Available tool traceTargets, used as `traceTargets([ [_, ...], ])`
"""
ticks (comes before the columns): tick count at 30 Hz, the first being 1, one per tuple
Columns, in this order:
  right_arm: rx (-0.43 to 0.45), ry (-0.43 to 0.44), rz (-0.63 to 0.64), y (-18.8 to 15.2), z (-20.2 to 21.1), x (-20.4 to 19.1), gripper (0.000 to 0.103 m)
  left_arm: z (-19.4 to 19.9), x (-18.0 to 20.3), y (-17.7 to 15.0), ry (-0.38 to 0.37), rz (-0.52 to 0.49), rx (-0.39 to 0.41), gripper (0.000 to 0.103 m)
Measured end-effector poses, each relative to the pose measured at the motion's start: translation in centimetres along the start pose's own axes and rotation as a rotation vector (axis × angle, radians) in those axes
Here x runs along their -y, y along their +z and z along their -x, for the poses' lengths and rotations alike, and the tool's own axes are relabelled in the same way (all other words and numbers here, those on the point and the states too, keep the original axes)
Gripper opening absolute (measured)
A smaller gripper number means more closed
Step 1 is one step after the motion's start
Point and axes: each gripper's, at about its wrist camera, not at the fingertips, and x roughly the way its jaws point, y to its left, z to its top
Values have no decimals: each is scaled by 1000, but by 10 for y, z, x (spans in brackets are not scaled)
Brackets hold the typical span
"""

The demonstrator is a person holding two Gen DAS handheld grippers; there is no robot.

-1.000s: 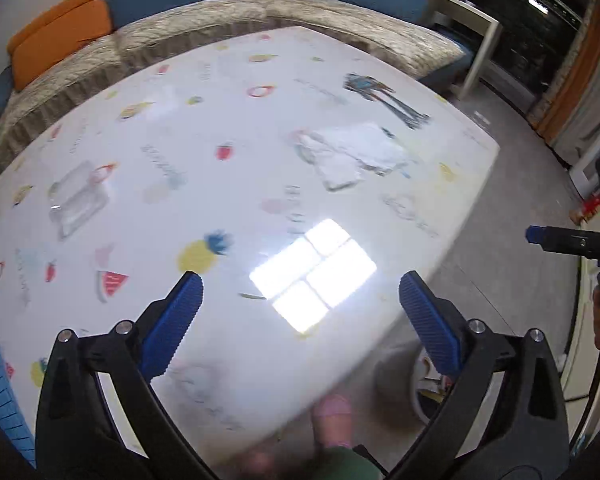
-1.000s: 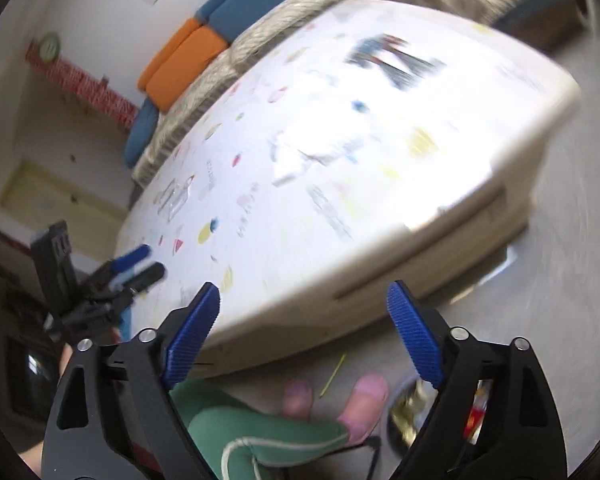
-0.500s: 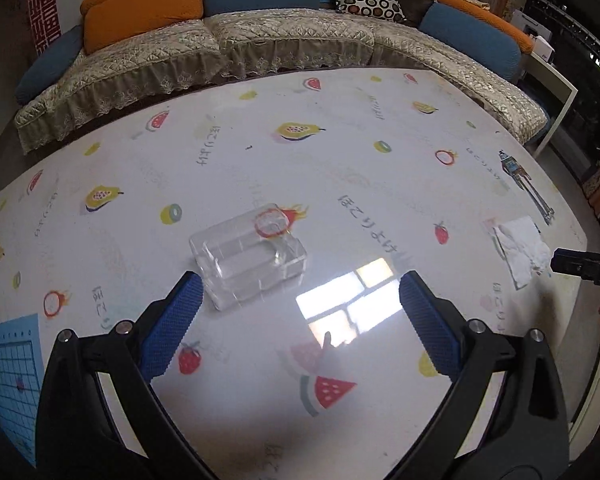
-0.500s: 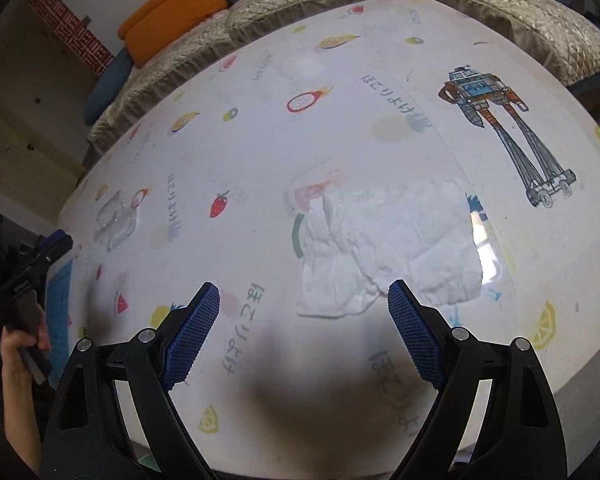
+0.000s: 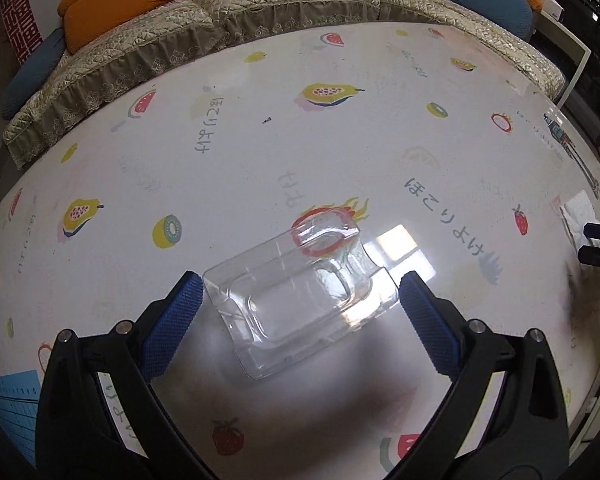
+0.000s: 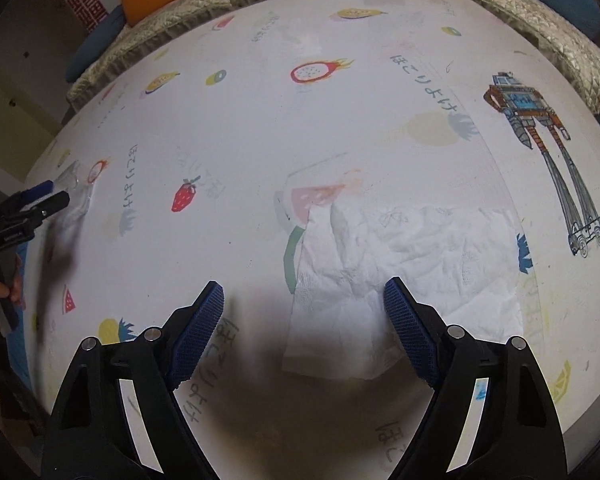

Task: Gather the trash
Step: 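Grasp the crumpled white paper with the right gripper while the left grasps the clear plastic tray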

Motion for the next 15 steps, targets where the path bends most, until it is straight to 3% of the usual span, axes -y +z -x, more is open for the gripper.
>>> traceTargets([
  [2,1,-33,9,-1,1,-6,73,-4,2,1,-22,-4,-12,96],
  [6,-6,-82,-4,2,5,-5,47,-14,14,-1,-10,-40,-37,96],
  [9,-9,-69,-44,3,7,11,26,-25,22,-3,8,-61,-68,97],
  [12,-11,-46,-81,2,8,24,7,-24,21,-4,-1,-40,-47,94],
  [15,-7,-13,-112,-2,8,30,2,-22,22,-5,-13,-26,-34,87],
])
